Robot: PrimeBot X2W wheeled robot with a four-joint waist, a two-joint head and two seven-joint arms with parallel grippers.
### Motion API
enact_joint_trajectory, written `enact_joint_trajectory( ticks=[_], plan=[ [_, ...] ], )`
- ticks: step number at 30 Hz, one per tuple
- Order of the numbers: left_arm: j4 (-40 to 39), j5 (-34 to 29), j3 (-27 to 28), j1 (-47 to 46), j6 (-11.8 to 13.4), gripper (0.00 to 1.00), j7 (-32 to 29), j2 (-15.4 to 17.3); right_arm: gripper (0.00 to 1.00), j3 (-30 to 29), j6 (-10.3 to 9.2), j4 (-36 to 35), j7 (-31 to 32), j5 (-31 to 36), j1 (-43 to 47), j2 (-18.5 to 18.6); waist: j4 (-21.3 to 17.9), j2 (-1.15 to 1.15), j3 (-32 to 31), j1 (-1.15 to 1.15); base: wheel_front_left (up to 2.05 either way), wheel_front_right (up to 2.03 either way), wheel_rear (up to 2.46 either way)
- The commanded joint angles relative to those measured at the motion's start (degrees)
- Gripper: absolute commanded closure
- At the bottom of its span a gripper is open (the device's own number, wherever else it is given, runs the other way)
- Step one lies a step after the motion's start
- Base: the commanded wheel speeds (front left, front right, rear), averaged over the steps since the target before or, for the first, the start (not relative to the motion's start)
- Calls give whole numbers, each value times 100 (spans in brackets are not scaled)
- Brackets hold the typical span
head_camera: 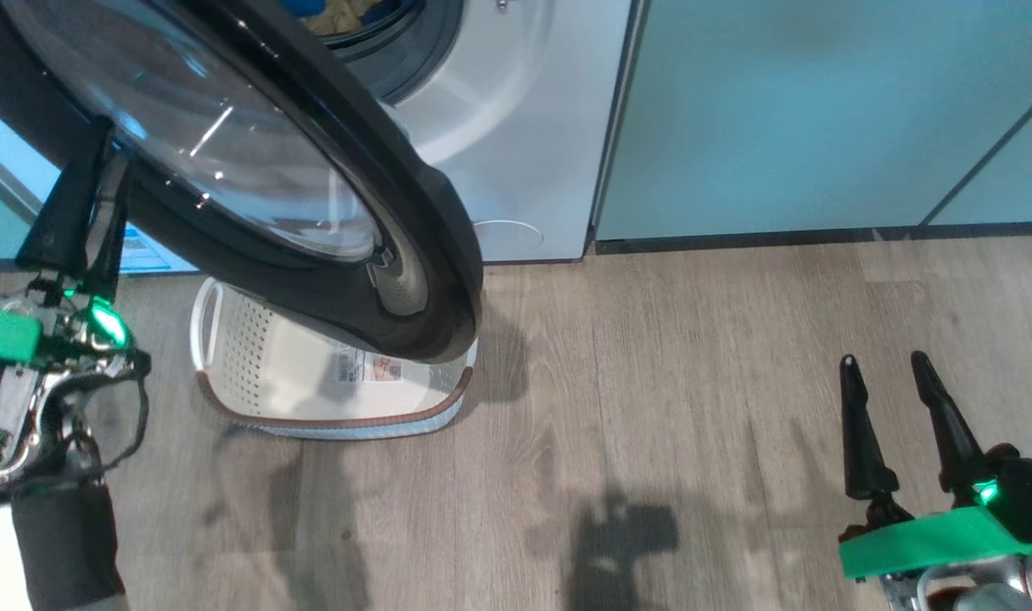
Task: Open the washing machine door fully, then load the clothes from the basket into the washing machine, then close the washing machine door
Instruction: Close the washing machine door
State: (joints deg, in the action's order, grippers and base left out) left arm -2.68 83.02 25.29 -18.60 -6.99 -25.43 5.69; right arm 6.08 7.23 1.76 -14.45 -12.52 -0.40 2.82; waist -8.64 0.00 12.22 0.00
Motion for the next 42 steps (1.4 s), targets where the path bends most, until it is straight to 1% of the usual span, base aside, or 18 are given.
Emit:
enact_joint_trajectory(
  ticks=[1,4,7,8,9,13,16,20,23,27,31,36,42],
  plan=[
    [-306,-84,170,-25,-49,0,129,121,0,80,25,-205,-54,46,-137,6,29,0,-2,0,0,0,0],
    [-525,-259,121,81,-49,0,492,53,0,53,25,-198,-54,73,-148,6,62,0,-6,0,0,0,0],
    [-755,-801,-25,247,-49,0,926,137,0,29,25,-196,-54,98,-181,6,81,0,-18,0,0,0,0],
    [-755,-801,-25,247,-49,0,926,137,0,29,25,-196,-54,98,-181,6,81,0,-18,0,0,0,0],
    [-827,-1009,-87,311,-49,0,1109,158,0,22,25,-201,-54,106,-192,6,83,0,-28,0,0,0,0],
    [-1021,-2337,-387,668,-49,0,2029,359,0,-8,25,-204,-55,141,-209,6,94,0,-79,0,0,0,0],
    [-1007,-3659,-581,991,-33,0,2716,486,0,-21,25,-197,-55,172,-184,6,107,0,-152,0,0,0,0],
    [-987,-5159,-922,1410,247,0,3318,528,0,-17,25,-178,-55,225,-107,6,137,0,-276,0,0,0,0],
    [-967,-5882,-1180,1721,437,0,3563,497,0,25,25,-148,-55,260,-36,6,157,0,-376,0,0,0,0],
    [-949,-6406,-1462,2133,592,0,3695,388,0,97,25,-101,-55,282,78,6,195,0,-502,0,0,0,0],
    [-895,-6711,-1659,2461,693,0,3788,284,0,164,25,-64,-55,290,204,6,256,0,-630,0,0,0,0],
    [-739,-6828,-1825,2721,721,0,3864,175,0,183,25,-54,-55,330,372,6,305,0,-776,0,0,0,0],
    [-551,-6743,-1893,2827,715,0,3880,110,0,242,25,-65,-55,334,522,6,290,0,-852,0,0,0,0]
  ],
)
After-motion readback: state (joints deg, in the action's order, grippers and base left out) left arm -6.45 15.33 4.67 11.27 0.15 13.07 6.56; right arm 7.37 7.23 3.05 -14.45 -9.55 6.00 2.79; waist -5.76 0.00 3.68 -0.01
